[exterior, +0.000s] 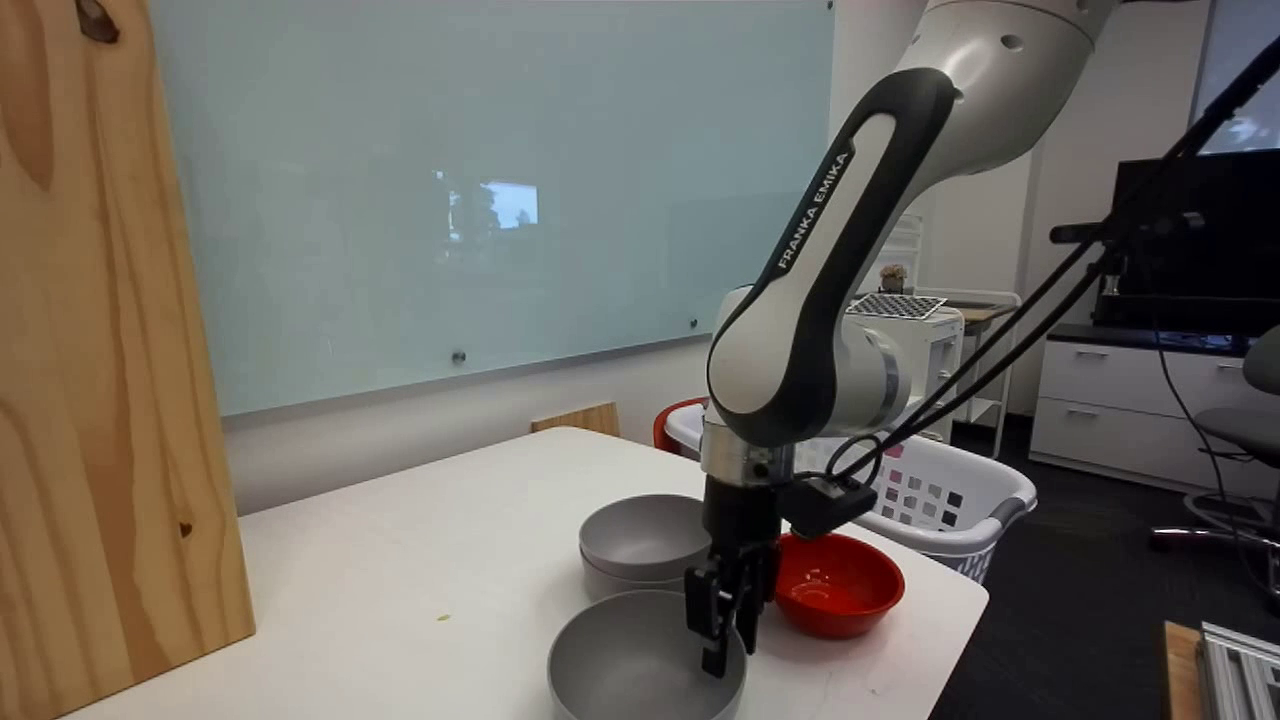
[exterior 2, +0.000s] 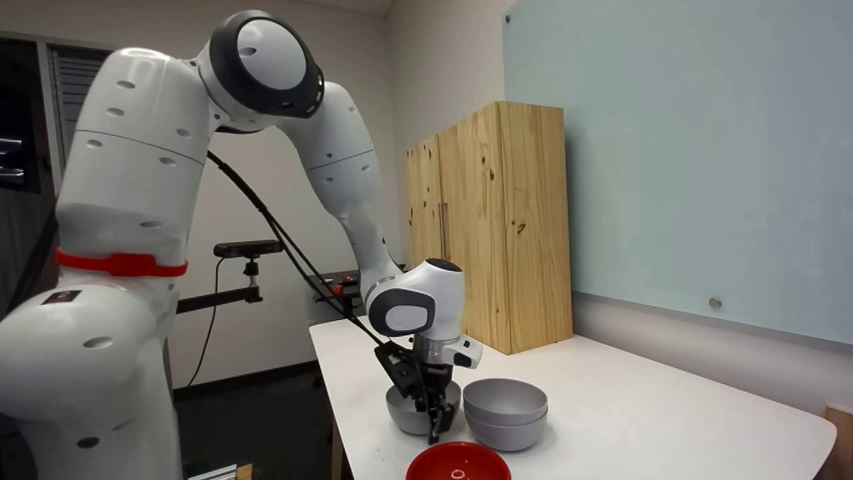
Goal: Pick up the grey bowl on the left and place it on the stacked grey bowls.
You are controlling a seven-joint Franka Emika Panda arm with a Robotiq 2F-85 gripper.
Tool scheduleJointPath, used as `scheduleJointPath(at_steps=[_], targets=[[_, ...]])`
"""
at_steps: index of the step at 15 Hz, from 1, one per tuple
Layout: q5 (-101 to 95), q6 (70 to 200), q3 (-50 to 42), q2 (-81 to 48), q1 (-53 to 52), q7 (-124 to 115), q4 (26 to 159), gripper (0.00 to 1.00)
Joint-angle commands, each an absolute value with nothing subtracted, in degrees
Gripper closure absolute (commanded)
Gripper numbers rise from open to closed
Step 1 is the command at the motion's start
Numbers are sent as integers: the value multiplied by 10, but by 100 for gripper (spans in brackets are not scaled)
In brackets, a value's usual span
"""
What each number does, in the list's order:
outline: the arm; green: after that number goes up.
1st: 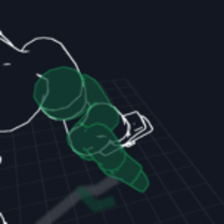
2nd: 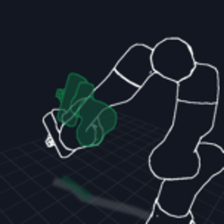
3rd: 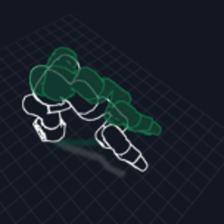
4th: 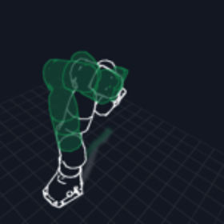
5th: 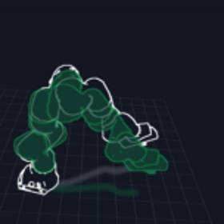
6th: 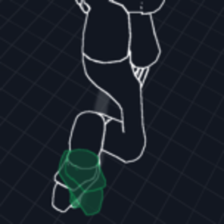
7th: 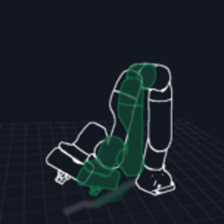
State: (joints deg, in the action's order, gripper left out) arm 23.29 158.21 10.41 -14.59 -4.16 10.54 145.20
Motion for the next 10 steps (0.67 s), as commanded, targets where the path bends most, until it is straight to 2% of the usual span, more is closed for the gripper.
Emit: scheduleJointPath(at_steps=[1,5,10], targets=[[231,1600,117,-183,-29,99,1439,73],[217,1603,114,-191,-28,91,1437,99],[212,1595,112,-187,-29,83,1429,97]])
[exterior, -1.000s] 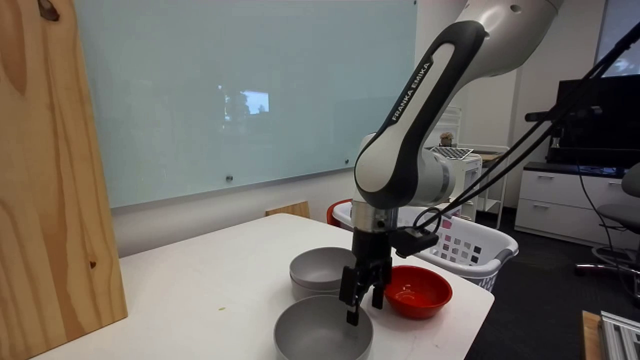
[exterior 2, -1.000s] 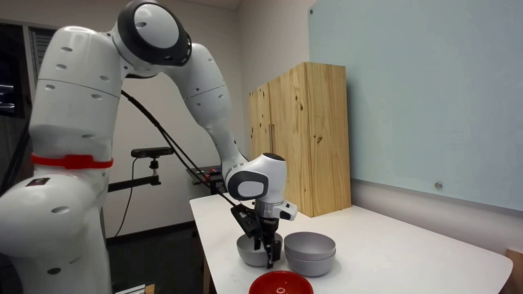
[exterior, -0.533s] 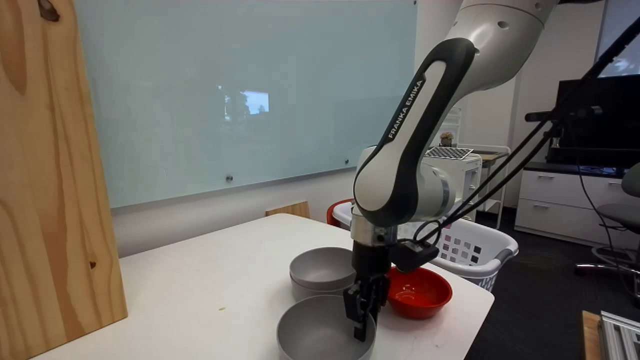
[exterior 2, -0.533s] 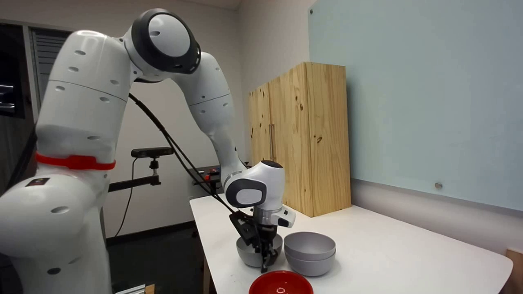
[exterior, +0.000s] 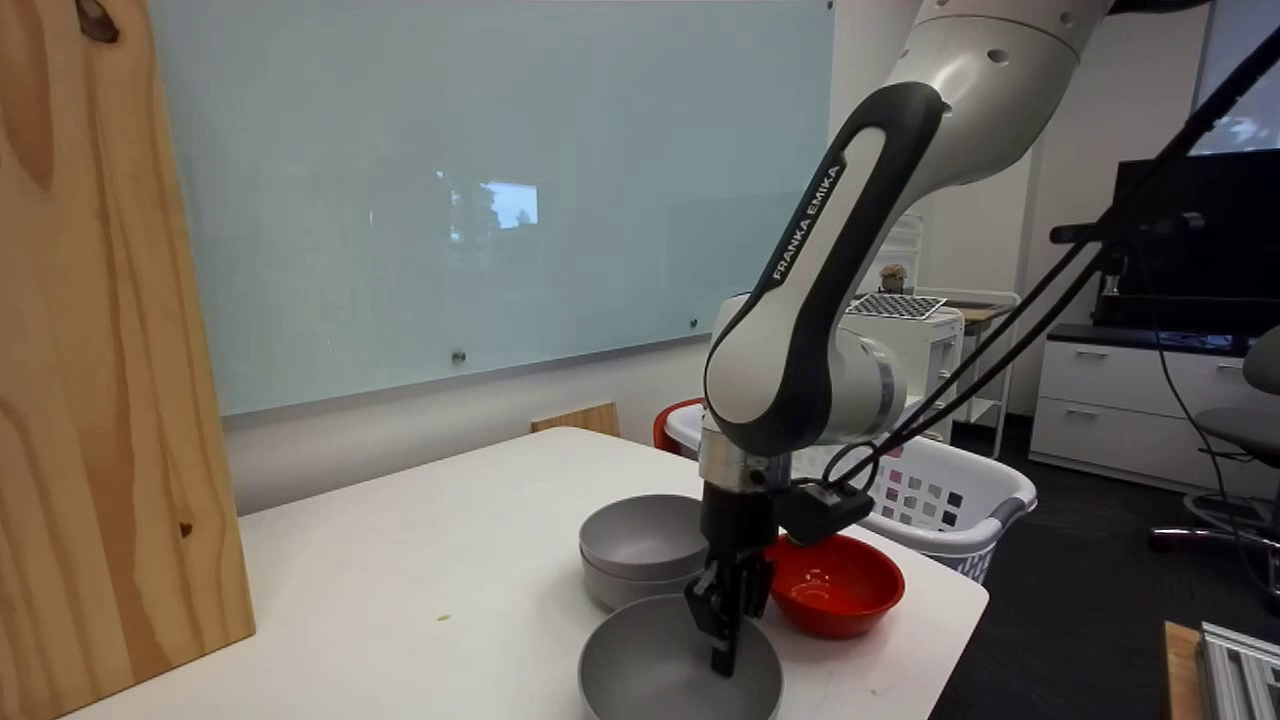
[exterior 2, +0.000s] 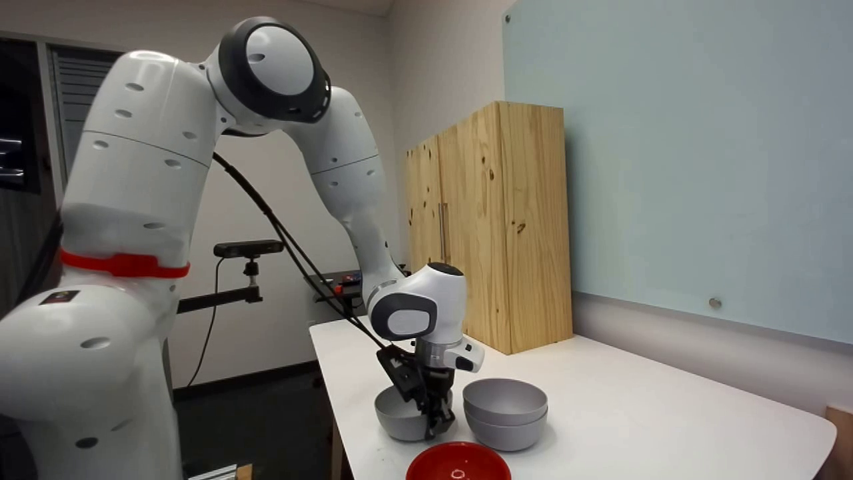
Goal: Pick up the grey bowl on the left and place it on the stacked grey bowls.
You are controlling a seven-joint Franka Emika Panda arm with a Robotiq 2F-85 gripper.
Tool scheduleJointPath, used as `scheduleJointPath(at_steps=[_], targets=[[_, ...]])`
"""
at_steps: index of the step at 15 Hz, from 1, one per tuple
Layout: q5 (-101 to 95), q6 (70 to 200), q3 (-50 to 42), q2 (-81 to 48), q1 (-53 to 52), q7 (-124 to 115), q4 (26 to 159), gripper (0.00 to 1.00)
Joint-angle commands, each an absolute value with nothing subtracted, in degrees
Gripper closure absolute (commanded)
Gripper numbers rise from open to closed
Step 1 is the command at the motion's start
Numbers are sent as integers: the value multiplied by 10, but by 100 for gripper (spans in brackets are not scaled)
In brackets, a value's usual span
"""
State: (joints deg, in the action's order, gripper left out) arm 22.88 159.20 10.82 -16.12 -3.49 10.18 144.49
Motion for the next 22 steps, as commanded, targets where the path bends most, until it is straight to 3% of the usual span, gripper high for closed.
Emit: scheduleJointPath(at_steps=[1,22], targets=[[214,1593,114,-184,-29,84,1427,97],[211,1499,122,-113,-53,-19,1326,97]])
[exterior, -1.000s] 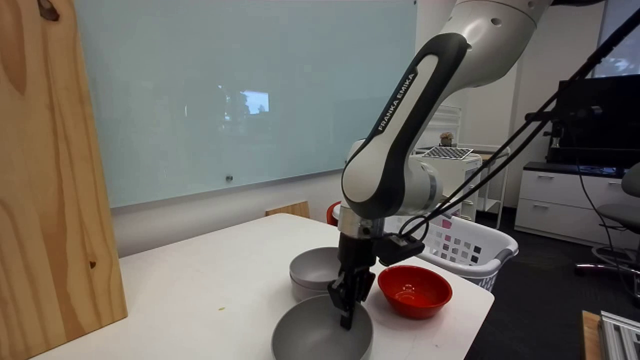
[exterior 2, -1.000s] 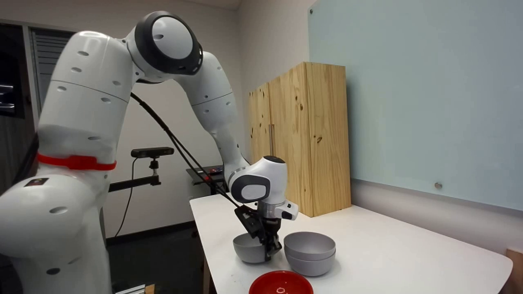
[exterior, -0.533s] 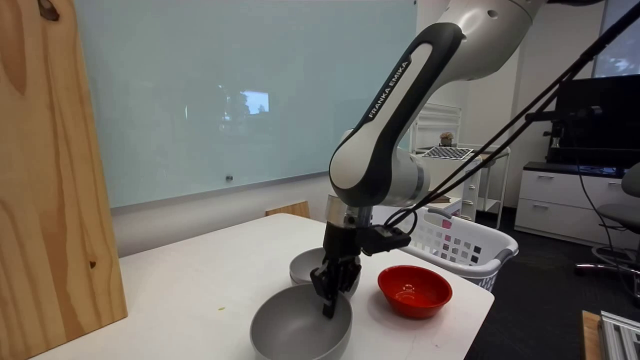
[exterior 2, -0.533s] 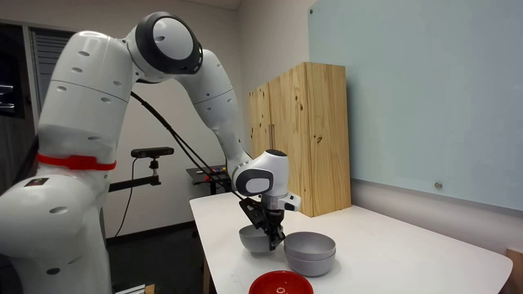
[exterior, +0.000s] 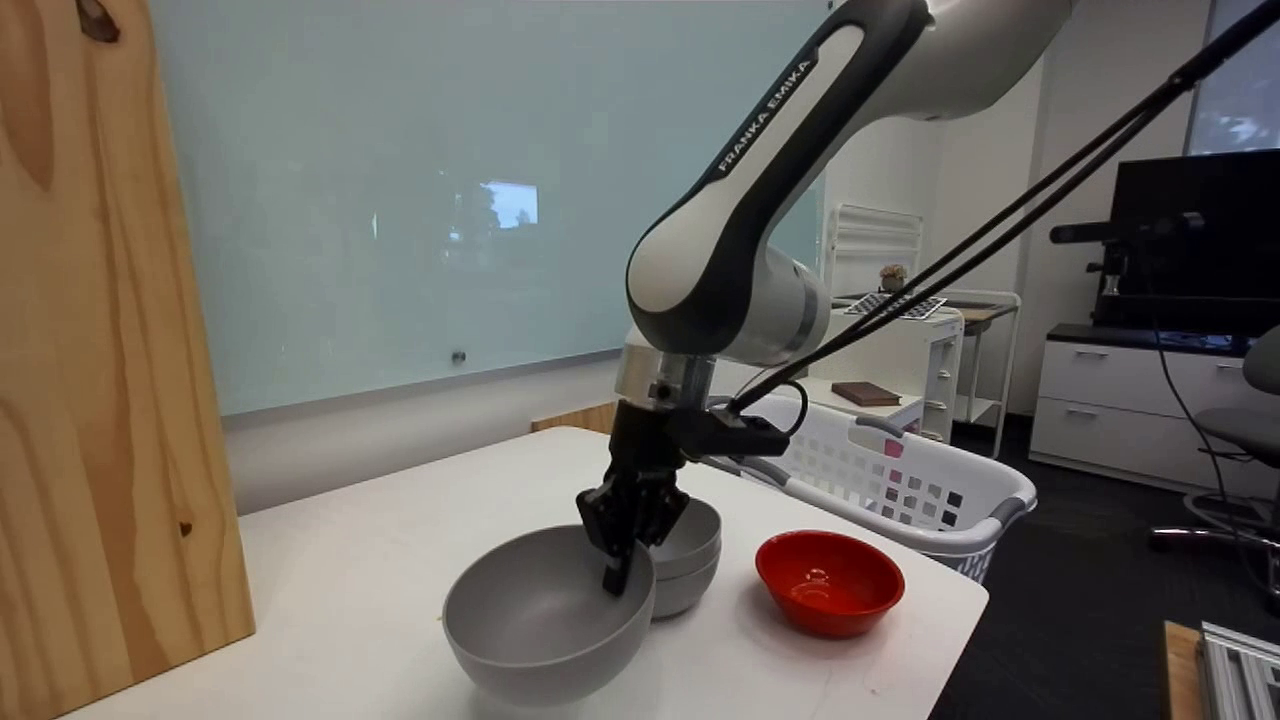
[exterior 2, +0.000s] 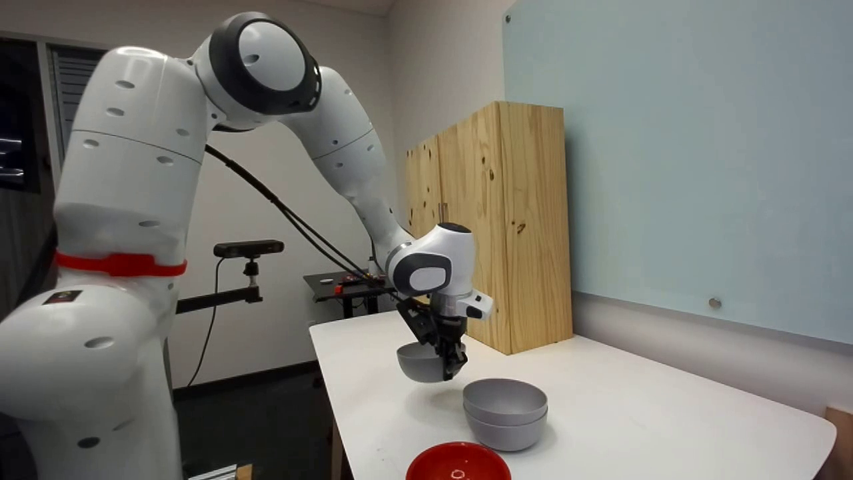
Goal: Pick up the grey bowl on the left and place it on the stacked grey bowls.
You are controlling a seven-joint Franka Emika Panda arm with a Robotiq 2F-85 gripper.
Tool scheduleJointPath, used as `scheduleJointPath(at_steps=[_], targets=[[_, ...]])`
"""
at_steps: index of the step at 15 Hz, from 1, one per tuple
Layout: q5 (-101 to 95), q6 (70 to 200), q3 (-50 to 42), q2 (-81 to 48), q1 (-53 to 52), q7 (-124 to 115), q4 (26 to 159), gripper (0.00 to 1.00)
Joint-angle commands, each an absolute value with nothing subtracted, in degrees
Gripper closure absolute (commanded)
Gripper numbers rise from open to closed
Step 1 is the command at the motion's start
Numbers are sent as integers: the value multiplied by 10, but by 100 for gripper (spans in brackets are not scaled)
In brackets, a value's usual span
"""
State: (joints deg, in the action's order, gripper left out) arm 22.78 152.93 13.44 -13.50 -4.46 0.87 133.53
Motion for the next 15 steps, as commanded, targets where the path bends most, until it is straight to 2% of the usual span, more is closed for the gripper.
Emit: scheduleJointPath(at_steps=[1,15], targets=[[204,1492,116,-101,-53,-24,1325,97],[163,1446,31,-20,-20,-25,1324,97]])
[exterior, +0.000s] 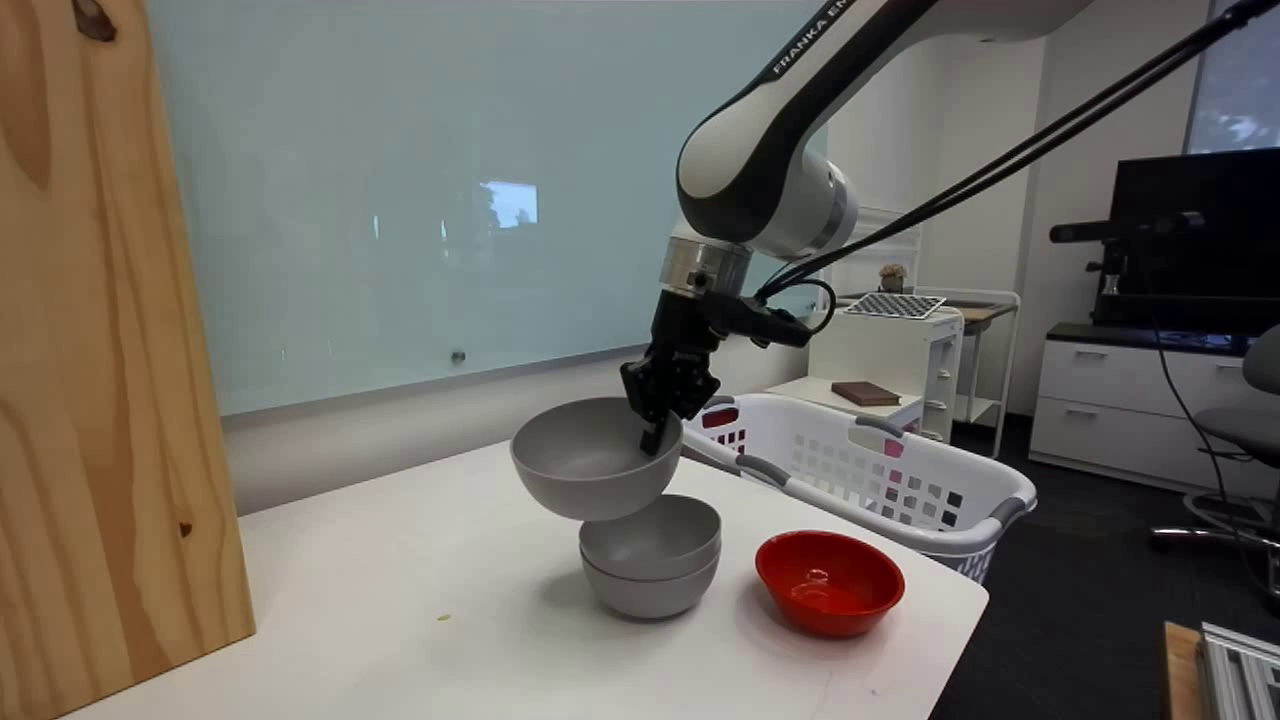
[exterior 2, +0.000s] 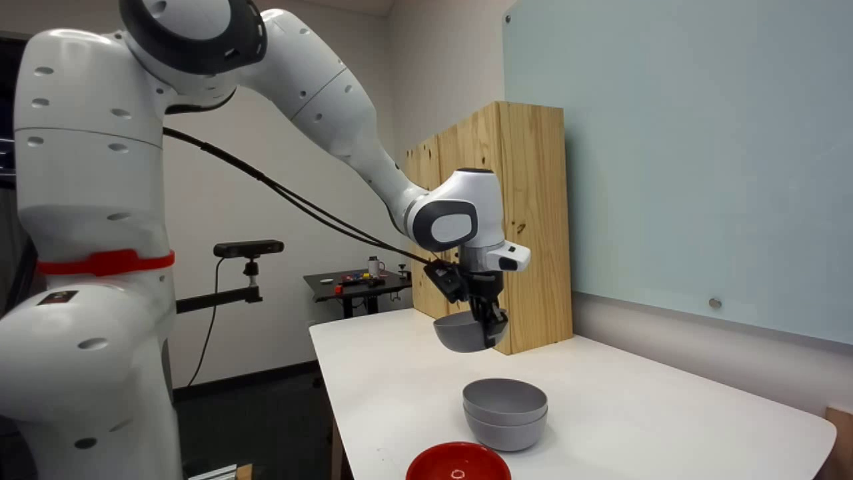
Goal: Pick up the grey bowl on the left and place it on the stacked grey bowls.
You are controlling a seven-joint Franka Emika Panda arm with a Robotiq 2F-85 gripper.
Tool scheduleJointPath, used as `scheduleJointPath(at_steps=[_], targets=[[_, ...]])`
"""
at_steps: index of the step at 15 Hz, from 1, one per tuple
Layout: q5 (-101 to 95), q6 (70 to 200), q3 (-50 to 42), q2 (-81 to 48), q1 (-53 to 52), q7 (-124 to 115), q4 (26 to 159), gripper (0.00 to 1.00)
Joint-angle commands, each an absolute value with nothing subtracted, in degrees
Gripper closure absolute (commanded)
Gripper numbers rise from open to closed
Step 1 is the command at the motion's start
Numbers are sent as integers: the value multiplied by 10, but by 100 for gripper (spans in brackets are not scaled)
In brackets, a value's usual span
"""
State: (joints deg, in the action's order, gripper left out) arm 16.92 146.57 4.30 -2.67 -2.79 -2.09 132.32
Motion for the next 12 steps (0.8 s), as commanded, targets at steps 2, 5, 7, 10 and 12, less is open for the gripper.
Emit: scheduleJointPath(at_steps=[2,5,7,10,12], targets=[[164,1439,21,-13,-12,-23,1327,97],[174,1435,6,-4,1,-14,1331,97],[177,1431,-4,-1,8,-10,1334,97],[185,1429,-13,-1,16,-4,1342,97],[188,1429,-17,-4,20,-4,1347,97]])
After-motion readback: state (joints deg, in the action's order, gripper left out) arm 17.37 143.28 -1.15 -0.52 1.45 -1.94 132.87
